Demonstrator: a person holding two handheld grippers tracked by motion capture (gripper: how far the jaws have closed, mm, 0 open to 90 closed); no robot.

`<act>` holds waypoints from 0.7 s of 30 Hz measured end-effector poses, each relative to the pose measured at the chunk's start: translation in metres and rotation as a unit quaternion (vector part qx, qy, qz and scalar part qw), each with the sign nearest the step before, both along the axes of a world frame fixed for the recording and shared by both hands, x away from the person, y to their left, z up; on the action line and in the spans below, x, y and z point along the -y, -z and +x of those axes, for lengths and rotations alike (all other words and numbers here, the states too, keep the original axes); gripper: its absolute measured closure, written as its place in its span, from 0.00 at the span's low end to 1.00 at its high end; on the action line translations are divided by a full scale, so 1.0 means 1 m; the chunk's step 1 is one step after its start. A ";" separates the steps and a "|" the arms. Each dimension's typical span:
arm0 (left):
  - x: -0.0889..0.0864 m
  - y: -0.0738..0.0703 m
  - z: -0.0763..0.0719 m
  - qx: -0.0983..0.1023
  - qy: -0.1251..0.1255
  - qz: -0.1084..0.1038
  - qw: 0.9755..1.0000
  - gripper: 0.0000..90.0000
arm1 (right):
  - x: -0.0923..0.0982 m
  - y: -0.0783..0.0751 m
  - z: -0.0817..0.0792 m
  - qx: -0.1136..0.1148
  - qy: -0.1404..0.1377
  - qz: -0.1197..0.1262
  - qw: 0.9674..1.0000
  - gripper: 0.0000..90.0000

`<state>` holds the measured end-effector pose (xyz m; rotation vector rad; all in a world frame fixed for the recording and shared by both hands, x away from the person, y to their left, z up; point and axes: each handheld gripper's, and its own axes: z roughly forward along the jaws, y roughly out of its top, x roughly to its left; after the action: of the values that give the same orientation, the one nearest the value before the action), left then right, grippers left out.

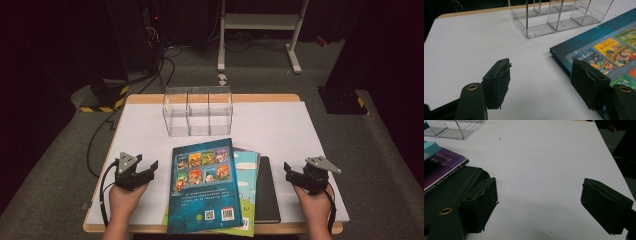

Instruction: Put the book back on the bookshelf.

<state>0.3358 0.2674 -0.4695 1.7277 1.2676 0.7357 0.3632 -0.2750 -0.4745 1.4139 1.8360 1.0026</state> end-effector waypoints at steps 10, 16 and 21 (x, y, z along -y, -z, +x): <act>-0.002 0.001 -0.005 -0.003 0.010 -0.002 1.000 0.36 | -0.002 0.002 -0.002 -0.002 -0.008 -0.001 1.000 0.17; -0.006 0.002 -0.009 0.005 0.010 -0.017 1.000 0.36 | -0.004 0.003 0.000 -0.003 -0.020 -0.008 1.000 0.21; -0.004 0.007 -0.013 -0.002 0.030 -0.022 0.999 0.36 | -0.006 0.001 -0.002 0.019 -0.034 0.007 0.999 0.23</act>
<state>0.3228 0.2713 -0.4763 1.7262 1.2205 0.6646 0.3616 -0.2689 -0.4752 1.3392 1.8648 1.0707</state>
